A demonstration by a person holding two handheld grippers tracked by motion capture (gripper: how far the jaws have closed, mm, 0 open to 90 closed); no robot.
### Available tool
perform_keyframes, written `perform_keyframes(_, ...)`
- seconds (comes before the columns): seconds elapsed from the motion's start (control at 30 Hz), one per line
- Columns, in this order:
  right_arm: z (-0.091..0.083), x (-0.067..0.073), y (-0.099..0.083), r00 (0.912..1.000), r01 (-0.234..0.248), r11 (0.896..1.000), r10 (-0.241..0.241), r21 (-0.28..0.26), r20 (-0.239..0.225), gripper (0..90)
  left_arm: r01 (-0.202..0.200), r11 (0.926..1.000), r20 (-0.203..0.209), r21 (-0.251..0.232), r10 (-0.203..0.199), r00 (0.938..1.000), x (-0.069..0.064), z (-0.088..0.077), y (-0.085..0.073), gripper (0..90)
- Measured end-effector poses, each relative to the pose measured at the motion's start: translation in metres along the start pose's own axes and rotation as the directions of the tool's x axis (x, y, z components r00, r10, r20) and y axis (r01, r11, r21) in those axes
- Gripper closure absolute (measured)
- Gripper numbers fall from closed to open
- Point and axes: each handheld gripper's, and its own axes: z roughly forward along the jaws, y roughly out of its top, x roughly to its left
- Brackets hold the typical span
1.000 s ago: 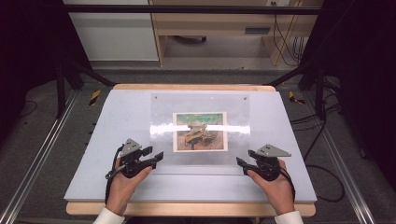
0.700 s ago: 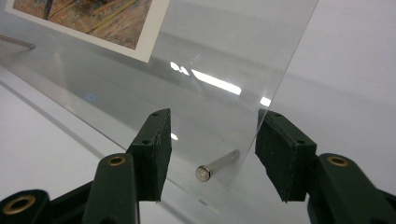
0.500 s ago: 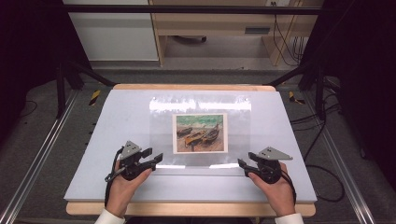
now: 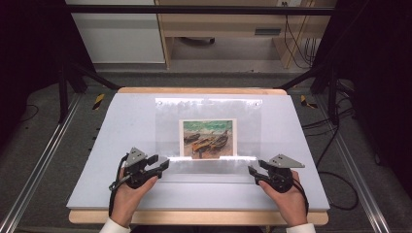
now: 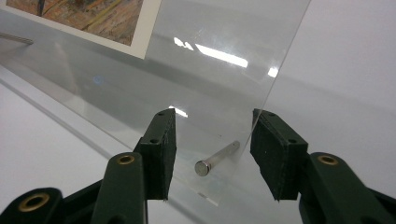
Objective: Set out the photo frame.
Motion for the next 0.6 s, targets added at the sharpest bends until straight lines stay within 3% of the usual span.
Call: perform_keyframes(0.6,-0.0014,0.0009,-0.0025,1.0,-0.004,1.0,0.004,-0.001,0.001,53.1,-0.006,0.9999,0.005,0.011,0.006,1.0,0.0011,-0.0017,0.0005,49.7)
